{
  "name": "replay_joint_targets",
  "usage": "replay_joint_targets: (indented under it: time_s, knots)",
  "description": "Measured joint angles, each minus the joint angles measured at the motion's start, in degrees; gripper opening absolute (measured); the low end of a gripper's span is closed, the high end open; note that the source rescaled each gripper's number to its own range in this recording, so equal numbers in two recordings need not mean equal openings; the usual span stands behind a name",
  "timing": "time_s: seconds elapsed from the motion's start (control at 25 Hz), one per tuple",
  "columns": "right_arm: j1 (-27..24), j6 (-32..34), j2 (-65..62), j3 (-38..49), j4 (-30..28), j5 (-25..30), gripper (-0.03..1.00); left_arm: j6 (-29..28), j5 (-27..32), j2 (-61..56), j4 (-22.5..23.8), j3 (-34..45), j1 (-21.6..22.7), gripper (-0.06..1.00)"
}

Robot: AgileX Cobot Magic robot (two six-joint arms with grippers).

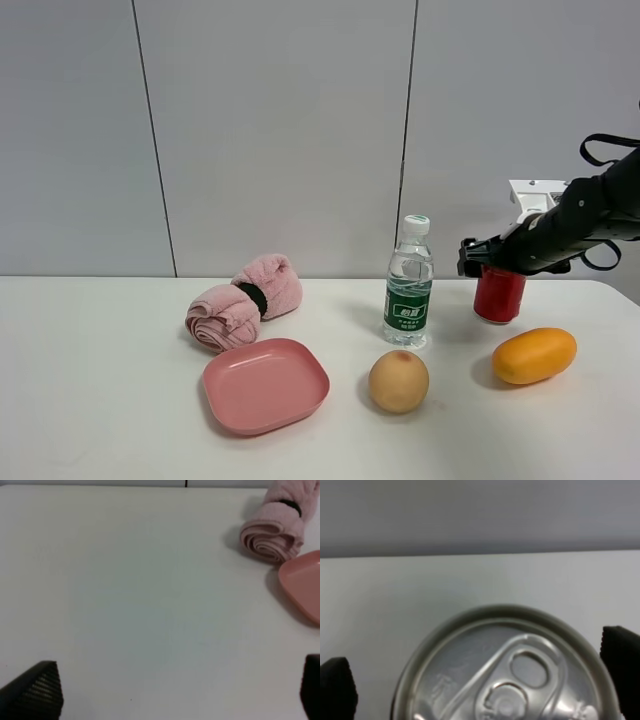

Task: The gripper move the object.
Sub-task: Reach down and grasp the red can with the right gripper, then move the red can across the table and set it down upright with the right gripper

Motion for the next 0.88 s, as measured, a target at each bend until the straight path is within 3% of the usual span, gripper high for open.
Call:
replay_joint_targets:
  time_s: [0.04, 0.08, 0.24, 0.32, 0.6, 0.88]
  knots:
    - [0.00, -0.06, 0.00, 0.00, 0.00, 0.00, 0.95, 0.00, 0.00, 0.00, 0.00, 0.00, 0.00, 1.00]
    - [0.00, -0.30, 0.00, 0.00, 0.00, 0.00, 0.84, 0.00, 0.00, 0.00, 0.00, 0.00, 0.00, 1.00]
    - [0.00, -0.53, 0.00, 0.00, 0.00, 0.00, 0.22, 0.00, 0.00, 0.00, 0.00, 0.00, 0.00, 1.00]
    - [0.00, -0.53, 0.00, 0.00, 0.00, 0.05, 0.00, 0.00, 0.00, 0.00, 0.00, 0.00, 0.00, 1.00]
    - [0.00, -0.53, -0.60, -0.05, 0.00, 1.61, 0.00, 0.00, 0.00, 0.00, 0.00, 0.00, 0.00, 1.00]
    - [0.00, -0.53, -9.45, 0.16, 0.00, 12.32, 0.00, 0.00, 0.00, 0.00, 0.00, 0.00, 0.00, 1.00]
